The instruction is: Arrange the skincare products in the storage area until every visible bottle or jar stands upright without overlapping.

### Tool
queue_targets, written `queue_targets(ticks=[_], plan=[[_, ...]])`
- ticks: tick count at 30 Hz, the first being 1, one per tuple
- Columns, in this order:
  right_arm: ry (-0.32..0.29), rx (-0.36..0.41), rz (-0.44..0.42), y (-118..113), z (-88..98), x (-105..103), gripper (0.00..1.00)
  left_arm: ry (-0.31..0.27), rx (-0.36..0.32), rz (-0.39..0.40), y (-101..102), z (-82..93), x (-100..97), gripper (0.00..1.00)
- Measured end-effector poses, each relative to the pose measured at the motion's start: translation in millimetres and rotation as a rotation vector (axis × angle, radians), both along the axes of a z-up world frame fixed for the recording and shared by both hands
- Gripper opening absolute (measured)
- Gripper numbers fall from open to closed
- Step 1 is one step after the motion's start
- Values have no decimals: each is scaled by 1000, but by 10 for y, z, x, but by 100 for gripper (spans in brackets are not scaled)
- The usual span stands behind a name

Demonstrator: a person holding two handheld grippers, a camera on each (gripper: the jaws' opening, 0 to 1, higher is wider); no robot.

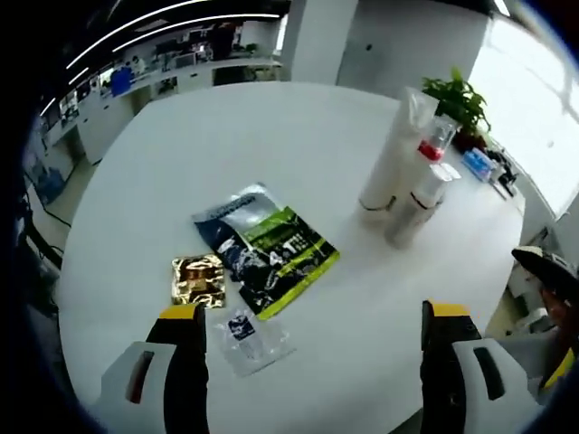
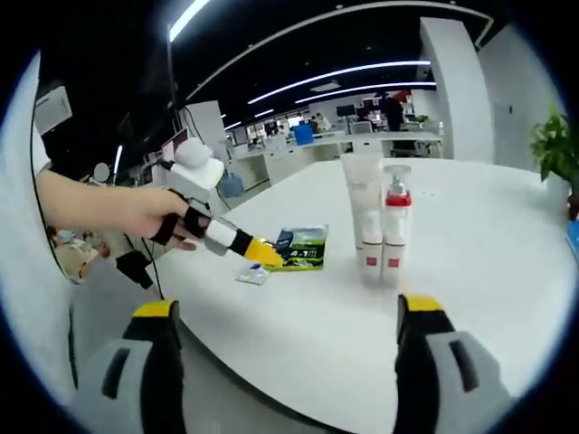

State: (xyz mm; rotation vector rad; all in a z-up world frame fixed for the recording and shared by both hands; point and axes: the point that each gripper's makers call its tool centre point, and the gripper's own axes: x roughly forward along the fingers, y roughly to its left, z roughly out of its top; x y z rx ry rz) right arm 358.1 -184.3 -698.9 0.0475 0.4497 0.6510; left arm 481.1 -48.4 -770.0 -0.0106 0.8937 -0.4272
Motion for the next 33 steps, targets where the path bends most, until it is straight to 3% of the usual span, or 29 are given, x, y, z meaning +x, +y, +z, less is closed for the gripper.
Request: queue_targets(ticks=[10, 21, 25, 33], plan=[[17, 0, 0, -1, -28, 1, 100, 65, 21, 131, -35, -240, 253, 97], [40, 19, -28, -38, -53, 23, 100, 92, 43, 270, -27, -389, 611, 97], [44, 22, -36, -47, -55, 26, 100, 120, 57, 358, 32, -427, 687, 97], [55, 27, -48, -68, -69, 35, 100, 177, 81, 428, 28, -586, 767, 97]])
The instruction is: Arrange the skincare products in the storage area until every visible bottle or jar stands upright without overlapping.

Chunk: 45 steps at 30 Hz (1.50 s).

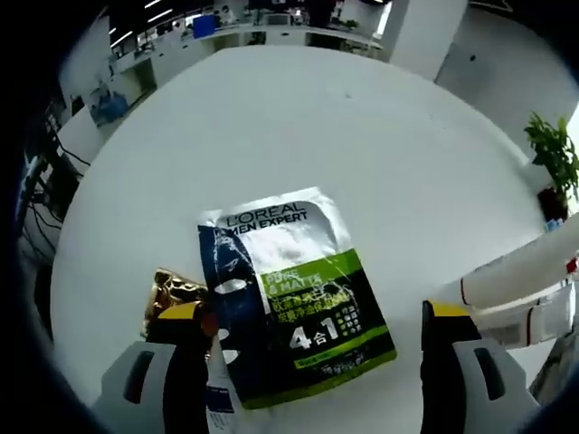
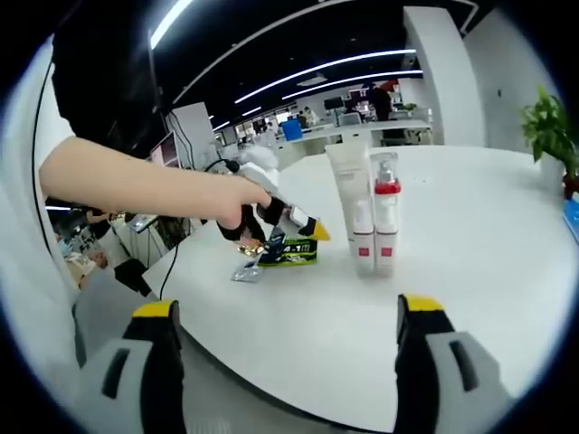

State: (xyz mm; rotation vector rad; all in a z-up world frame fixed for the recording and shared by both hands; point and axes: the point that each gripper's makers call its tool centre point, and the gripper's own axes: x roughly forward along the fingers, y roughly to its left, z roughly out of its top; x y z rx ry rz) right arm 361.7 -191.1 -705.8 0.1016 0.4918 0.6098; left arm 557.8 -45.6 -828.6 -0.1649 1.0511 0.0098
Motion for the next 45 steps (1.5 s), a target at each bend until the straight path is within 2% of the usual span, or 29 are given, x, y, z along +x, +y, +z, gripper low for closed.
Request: queue_targets(ticks=[1, 3, 8, 12, 16, 19, 25, 28, 45], plan=[[1, 0, -1, -1, -2, 0, 100, -12, 39, -1, 48, 10, 18, 97], [3, -1, -3, -6, -5, 1, 100, 6, 61, -4, 60, -9, 8, 97], [6, 3, -10, -16, -9, 6, 100, 22, 104, -14, 101, -41, 35, 97], [8, 4, -15, -22, -10, 9, 100, 2, 130, -41, 120, -42, 38, 97], [10, 6, -19, -27, -11, 10, 100, -8, 123, -44, 118, -37, 58, 95], [10, 6, -21, -29, -11, 12, 100, -34, 124, -66, 118, 12, 92, 81], [9, 10, -28, -36, -5, 17, 100, -51, 126, -87, 125, 23, 108, 75], [8, 9, -29, -37, -6, 17, 100, -66, 127, -117, 101, 49, 127, 68], [8, 12, -45, -64, -5, 32, 100, -74, 127, -149, 128, 31, 120, 63]])
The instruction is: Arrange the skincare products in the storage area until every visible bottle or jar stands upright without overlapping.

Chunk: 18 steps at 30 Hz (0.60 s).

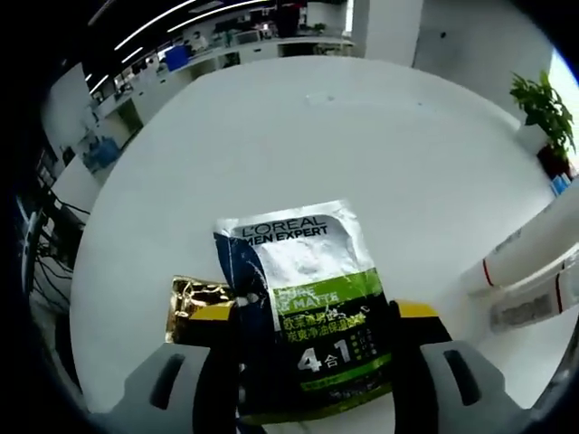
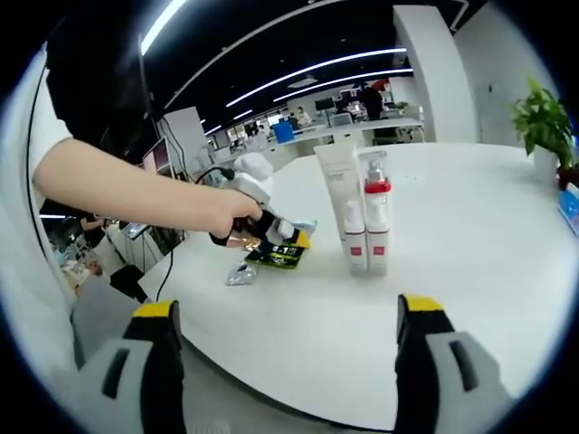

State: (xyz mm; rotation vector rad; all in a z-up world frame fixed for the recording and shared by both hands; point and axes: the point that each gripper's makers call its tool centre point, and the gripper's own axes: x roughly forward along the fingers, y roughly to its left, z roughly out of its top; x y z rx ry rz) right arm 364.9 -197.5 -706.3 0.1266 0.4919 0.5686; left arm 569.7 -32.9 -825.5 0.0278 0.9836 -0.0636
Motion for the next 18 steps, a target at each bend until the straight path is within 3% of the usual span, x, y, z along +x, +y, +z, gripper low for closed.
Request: queue_targets(ticks=[4, 7, 13, 15, 18], plan=[[1, 1, -1, 1, 0, -1, 100, 0, -1, -7, 4, 9, -32, 59], [0, 0, -1, 2, 1, -1, 100, -17, -1, -45, -22, 31, -37, 48], [-1, 0, -4, -3, 2, 1, 100, -32, -35, -29, -33, 72, -27, 40], [-1, 1, -4, -2, 2, 1, 100, -50, -62, -67, -67, 113, -2, 24], [-1, 0, -3, -1, 1, 0, 100, -42, -64, -58, -63, 93, -15, 23]])
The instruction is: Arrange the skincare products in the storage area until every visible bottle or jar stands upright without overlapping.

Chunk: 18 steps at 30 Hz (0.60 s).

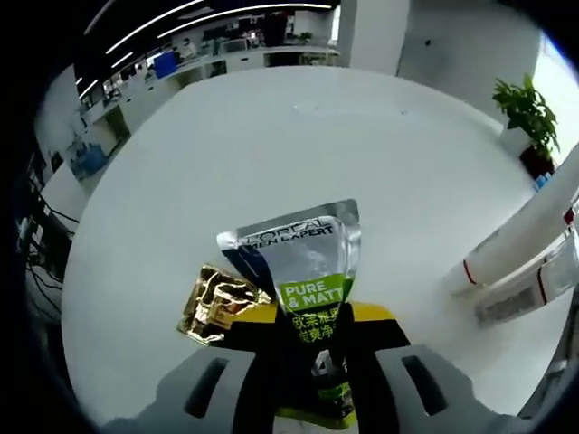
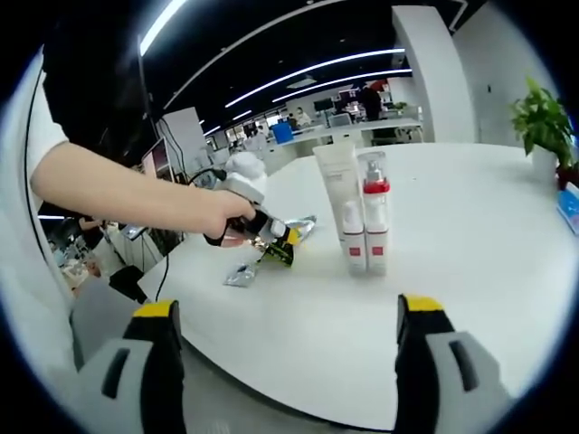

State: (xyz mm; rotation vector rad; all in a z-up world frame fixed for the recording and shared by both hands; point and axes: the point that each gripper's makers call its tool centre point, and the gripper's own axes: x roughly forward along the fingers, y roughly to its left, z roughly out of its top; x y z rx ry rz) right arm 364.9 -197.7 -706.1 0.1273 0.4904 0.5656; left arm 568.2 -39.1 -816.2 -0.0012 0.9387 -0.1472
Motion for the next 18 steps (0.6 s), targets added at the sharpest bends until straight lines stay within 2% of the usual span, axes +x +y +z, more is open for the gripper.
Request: queue_targets(ticks=[10, 18], plan=[[-2, -5, -5, -9, 1, 4, 99, -7, -32, -9, -19, 2, -44, 19], [-8, -8, -2, -6, 6, 0, 99, -51, -87, -25, -56, 122, -95, 18]])
